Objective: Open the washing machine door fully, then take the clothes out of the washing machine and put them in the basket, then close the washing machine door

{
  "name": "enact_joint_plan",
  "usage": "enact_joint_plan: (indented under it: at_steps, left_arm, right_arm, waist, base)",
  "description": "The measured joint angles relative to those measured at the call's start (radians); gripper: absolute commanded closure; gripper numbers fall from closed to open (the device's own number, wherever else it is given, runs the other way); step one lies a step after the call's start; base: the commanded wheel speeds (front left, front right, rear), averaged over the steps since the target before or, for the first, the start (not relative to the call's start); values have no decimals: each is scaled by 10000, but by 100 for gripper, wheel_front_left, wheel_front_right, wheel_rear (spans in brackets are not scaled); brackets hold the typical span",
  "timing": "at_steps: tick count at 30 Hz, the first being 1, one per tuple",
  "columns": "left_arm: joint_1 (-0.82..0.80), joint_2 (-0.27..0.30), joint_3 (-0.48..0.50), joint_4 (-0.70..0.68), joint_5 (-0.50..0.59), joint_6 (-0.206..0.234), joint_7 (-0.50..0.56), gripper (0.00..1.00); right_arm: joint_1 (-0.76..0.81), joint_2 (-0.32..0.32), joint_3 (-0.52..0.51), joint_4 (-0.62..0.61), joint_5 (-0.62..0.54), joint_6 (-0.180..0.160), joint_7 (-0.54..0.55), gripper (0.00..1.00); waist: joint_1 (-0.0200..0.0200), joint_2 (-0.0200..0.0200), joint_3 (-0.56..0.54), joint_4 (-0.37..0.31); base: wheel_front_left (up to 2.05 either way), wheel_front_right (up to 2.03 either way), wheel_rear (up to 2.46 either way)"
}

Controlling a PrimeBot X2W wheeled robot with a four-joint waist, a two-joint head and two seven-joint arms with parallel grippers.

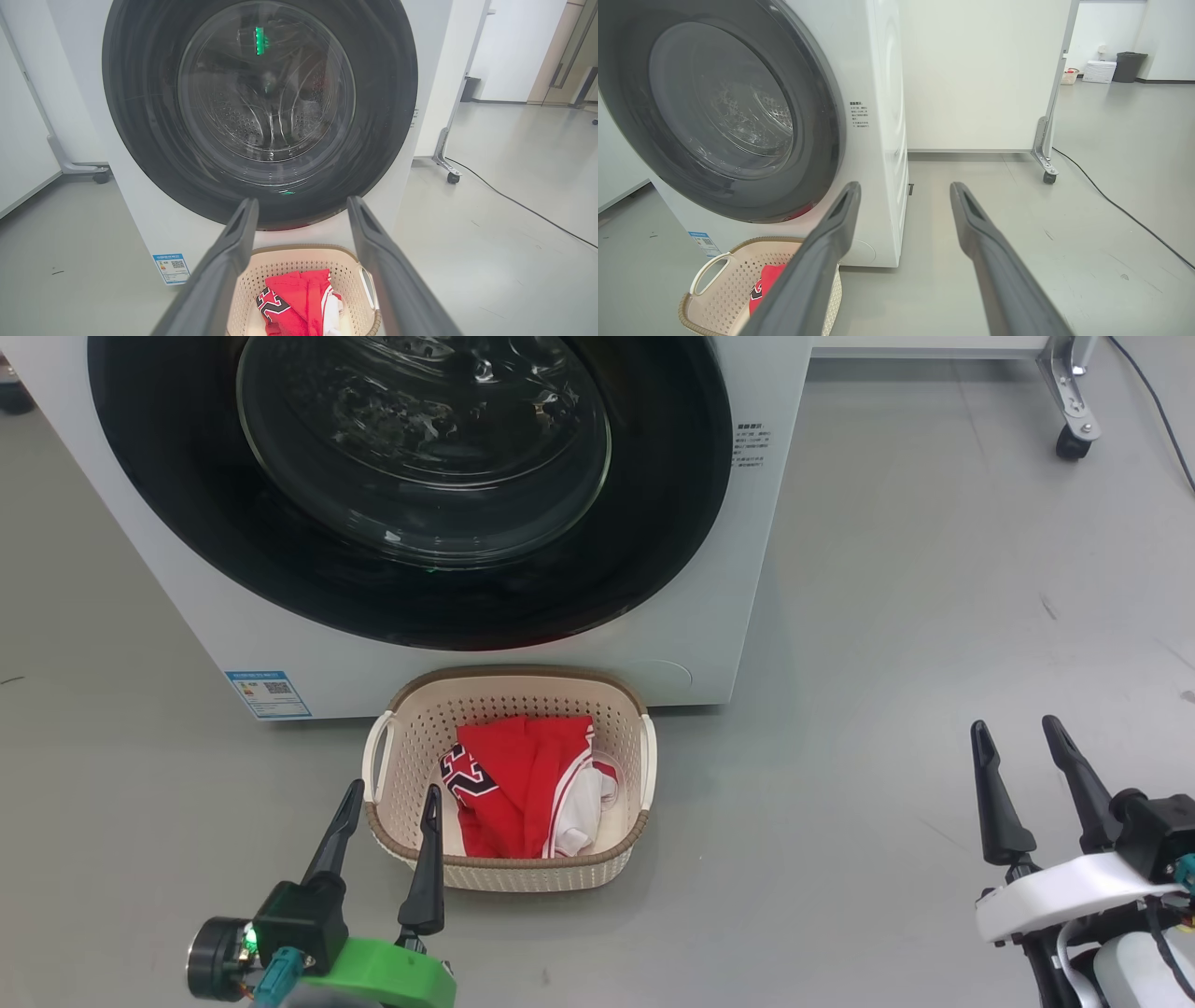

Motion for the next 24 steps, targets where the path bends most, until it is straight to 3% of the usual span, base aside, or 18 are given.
enact_joint_plan:
  at_steps: [11,24]
  left_arm:
    - [23,15,13,-21,-2,-2,0,0]
    - [106,19,59,-23,-35,0,0,0]
  right_arm:
    - [547,550,230,-569,-242,-40,0,0]
    - [988,681,226,-838,-500,-61,0,0]
  waist:
    - [0,0,-108,-53]
    - [0,0,-142,-55]
  base:
    - [0,0,0]
    - [0,0,0]
